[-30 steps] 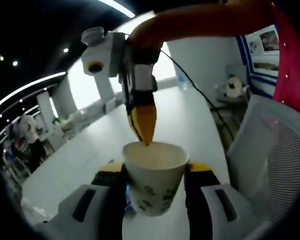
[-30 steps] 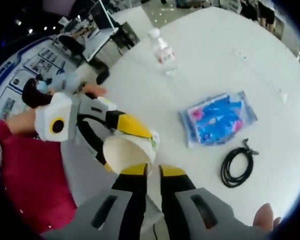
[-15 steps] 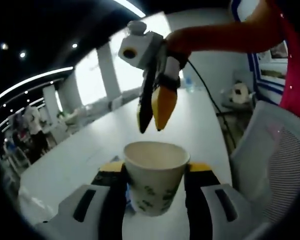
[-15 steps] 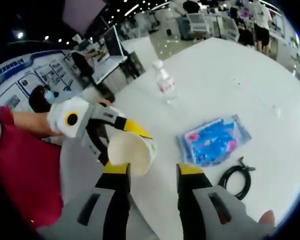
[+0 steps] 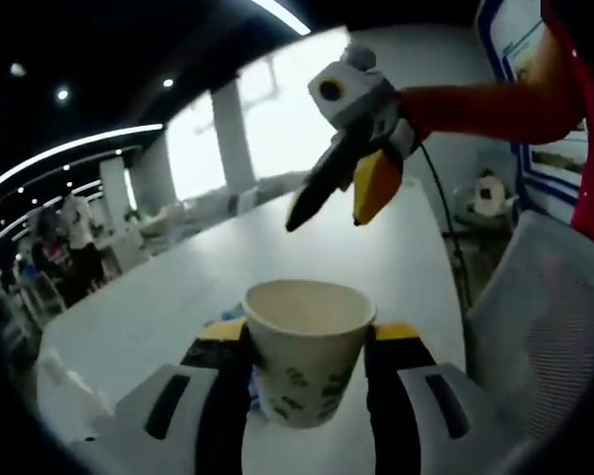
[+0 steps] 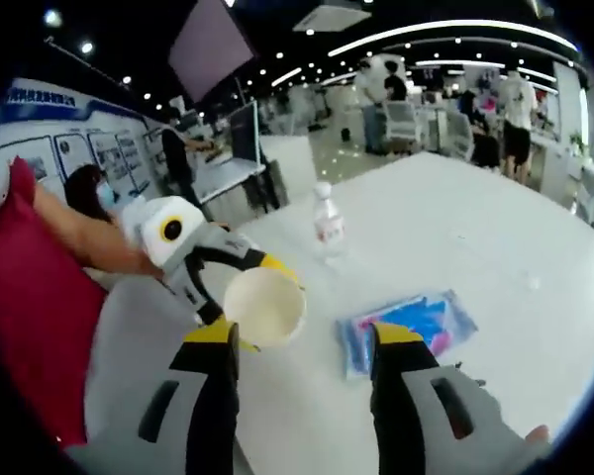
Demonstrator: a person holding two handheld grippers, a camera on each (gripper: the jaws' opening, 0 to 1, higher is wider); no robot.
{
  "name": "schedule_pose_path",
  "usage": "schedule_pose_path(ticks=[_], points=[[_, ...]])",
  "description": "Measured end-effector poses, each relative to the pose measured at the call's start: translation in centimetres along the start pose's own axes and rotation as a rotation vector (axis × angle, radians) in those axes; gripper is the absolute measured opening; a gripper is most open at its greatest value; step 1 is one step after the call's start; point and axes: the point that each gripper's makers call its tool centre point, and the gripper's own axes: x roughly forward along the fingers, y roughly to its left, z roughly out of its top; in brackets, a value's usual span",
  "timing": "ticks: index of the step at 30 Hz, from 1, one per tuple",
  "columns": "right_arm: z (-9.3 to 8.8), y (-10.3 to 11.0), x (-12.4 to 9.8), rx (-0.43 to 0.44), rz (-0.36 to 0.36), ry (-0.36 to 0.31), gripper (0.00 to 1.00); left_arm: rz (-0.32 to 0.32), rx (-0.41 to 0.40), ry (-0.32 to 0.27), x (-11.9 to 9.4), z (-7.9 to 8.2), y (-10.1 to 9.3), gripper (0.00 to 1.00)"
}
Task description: Arrange the tabletop items into an orderly group along one side of the table until the central work area is clear of visible clutter.
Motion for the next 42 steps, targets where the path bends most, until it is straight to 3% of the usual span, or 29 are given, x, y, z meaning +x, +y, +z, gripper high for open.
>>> schedule_pose_path(ticks=[5, 12, 23, 26, 33, 42], points=[[0.6, 0.7, -0.2, -0.037, -0.01, -0.087, 0.58, 0.038, -0.067, -0.019, -0.3, -0.1, 1.2, 0.42], [-0.7, 0.8, -0.3, -0.048, -0.038, -0.119, 0.61, 0.069, -0.101, -0.038, -0.6, 0.1, 2.1, 0.42], [-1.7, 1.4, -0.5, -0.059, -0.086, -0.253, 0.73, 0.112, -0.169, -0.054, -0.9, -0.4, 3.1, 0.42], [-2.3, 2.0, -0.3, -0.063, -0.087, -0.267, 0.79, 0.134, -0.2, -0.076, -1.1, -0.6, 3.7, 0.42], [-2.7, 2.8, 0.4, -0.041, -0.078, -0.296, 0.79, 0.227, -0.273, -0.113, -1.6, -1.1, 6.0, 0.41], [-3.2, 3.6, 1.1, -0.06, -0.051, -0.302, 0.82, 0.342, -0.254, -0.158, -0.8, -1.3, 8.7, 0.41]])
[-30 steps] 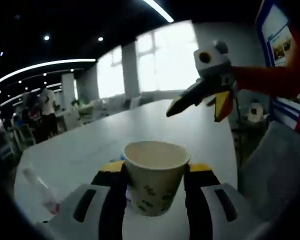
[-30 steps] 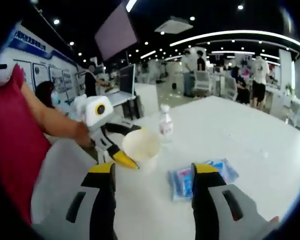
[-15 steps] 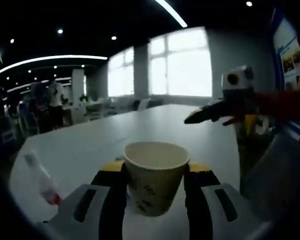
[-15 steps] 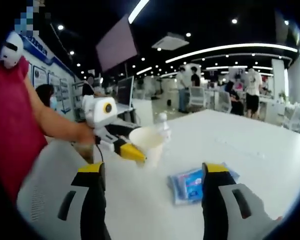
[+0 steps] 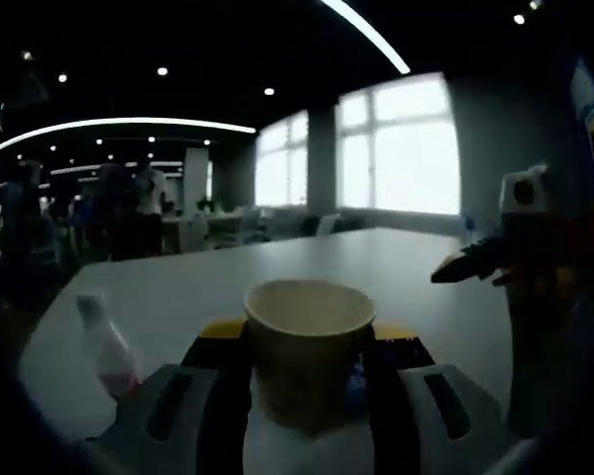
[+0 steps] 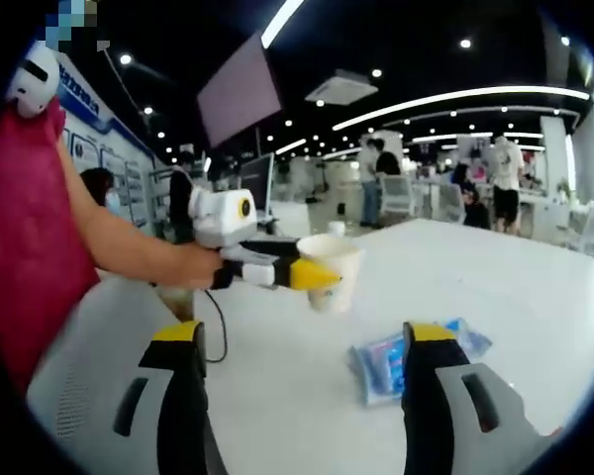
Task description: Arrange the tabletop items into an orderly group along one side of the table until the central work area is clear of visible clutter.
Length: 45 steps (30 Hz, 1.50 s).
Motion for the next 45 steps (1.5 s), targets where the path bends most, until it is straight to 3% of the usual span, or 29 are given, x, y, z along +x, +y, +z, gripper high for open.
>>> schedule_pose_path(ticks=[2, 5, 14, 22, 35, 45], points=[[-0.3, 0.1, 0.1, 0.0, 0.003, 0.004, 0.82, 0.032, -0.004, -0.007, 0.4, -0.3, 0.7, 0.41], [-0.8, 0.1, 0.2, 0.004, 0.012, 0.012, 0.83, 0.097, -0.072, -0.017, 1.3, -1.0, 2.3, 0.41], [-1.2, -0.2, 0.5, 0.033, 0.026, -0.004, 0.82, 0.212, -0.065, -0.004, 2.8, -3.2, 4.8, 0.41], [-1.6, -0.3, 1.0, 0.057, 0.034, -0.003, 0.8, 0.318, -0.111, -0.015, 3.7, -4.9, 7.3, 0.41], [-2.4, -1.4, 0.8, 0.115, 0.008, -0.025, 0.78, 0.424, -0.099, 0.009, 5.3, -7.3, 9.8, 0.41], [-3.4, -1.8, 1.1, 0.163, 0.006, -0.017, 0.76, 0.456, -0.111, 0.014, 6.0, -8.6, 10.6, 0.41]])
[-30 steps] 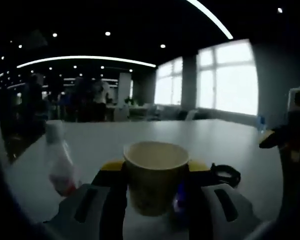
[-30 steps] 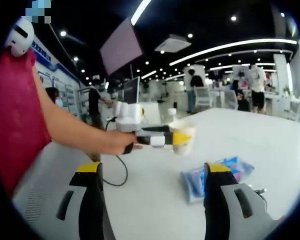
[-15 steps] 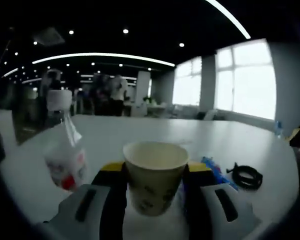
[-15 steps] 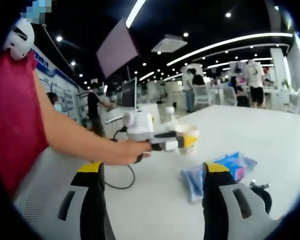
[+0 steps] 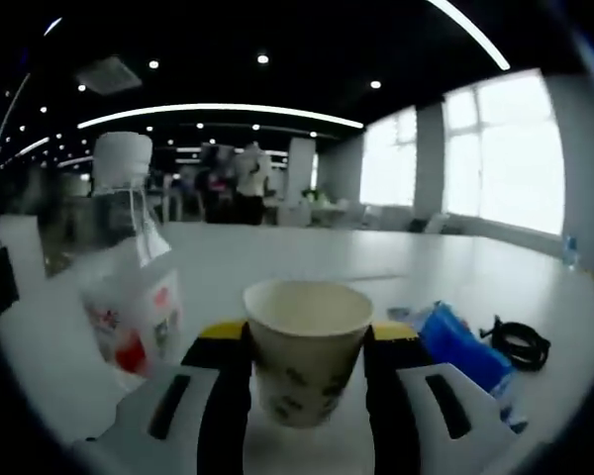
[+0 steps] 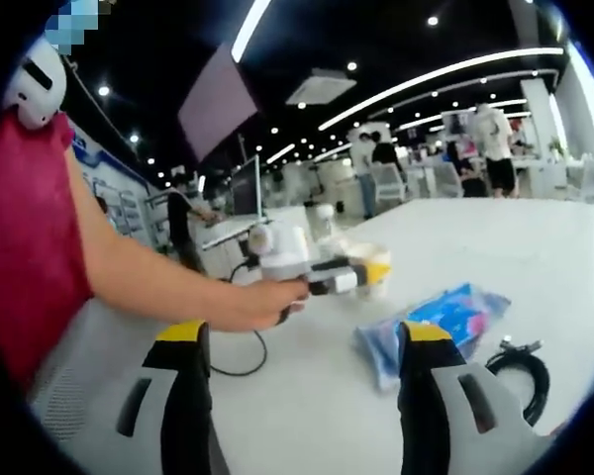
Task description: Arrange the tabletop items into an orderly group along one side of the table until the central work area is clear of visible clutter.
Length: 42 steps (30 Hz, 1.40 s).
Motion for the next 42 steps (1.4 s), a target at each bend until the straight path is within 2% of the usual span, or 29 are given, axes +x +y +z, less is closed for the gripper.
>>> schedule_pose_path(ticks=[8, 13, 15, 22, 25, 37, 42], points=[[0.0, -0.1, -0.2, 0.014, -0.004, -0.003, 0.76, 0.032, -0.02, 0.007, 0.4, -0.8, 1.0, 0.41], [-0.4, -0.1, -0.3, 0.023, -0.006, 0.008, 0.76, 0.044, -0.005, 0.015, 0.2, -1.3, 1.3, 0.42], [-0.5, -0.2, -0.4, 0.028, -0.009, 0.009, 0.76, 0.043, -0.004, 0.035, 0.2, -1.8, 1.4, 0.42], [-0.7, -0.4, -0.4, 0.036, -0.015, 0.008, 0.75, 0.038, 0.0, 0.032, 0.2, -1.7, 1.1, 0.43], [-0.7, -0.3, -0.4, 0.039, -0.015, 0.006, 0.75, 0.034, -0.004, 0.054, 0.2, -2.0, 1.0, 0.43], [-0.8, -0.3, -0.5, 0.047, -0.019, 0.005, 0.75, 0.034, 0.004, 0.049, -0.4, -1.7, 1.0, 0.48], [-0.6, -0.4, -0.5, 0.043, -0.017, -0.001, 0.75, 0.029, 0.006, 0.057, -0.8, -1.8, 0.9, 0.47]])
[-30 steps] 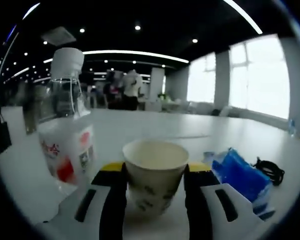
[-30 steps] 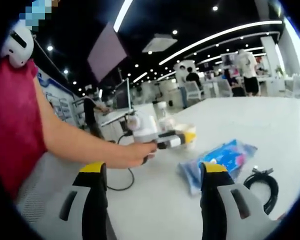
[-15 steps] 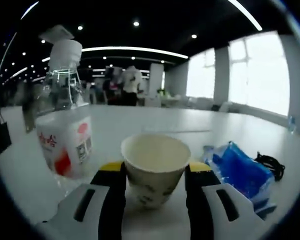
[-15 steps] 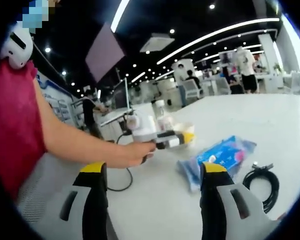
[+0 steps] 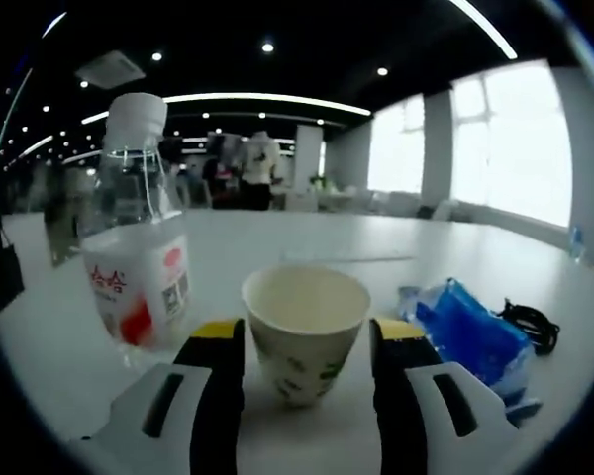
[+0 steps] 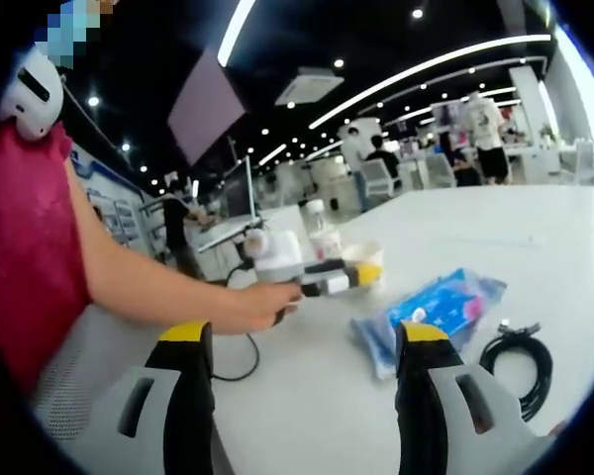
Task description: Arrange the tabletop items into an orderly group along one side of the table until the central work area is clear of visible clutter.
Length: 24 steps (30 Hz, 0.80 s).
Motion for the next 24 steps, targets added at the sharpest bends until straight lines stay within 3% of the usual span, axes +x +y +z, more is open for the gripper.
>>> schedule_pose_path(ticks=[12, 24], points=[[0.6, 0.0, 0.0, -0.01, 0.0, -0.014, 0.74, 0.005, 0.008, 0.029, -2.1, -0.5, 0.6, 0.45], [1.9, 0.1, -0.2, -0.038, -0.002, -0.039, 0.74, -0.016, 0.015, 0.065, -4.1, -0.6, -0.5, 0.44]])
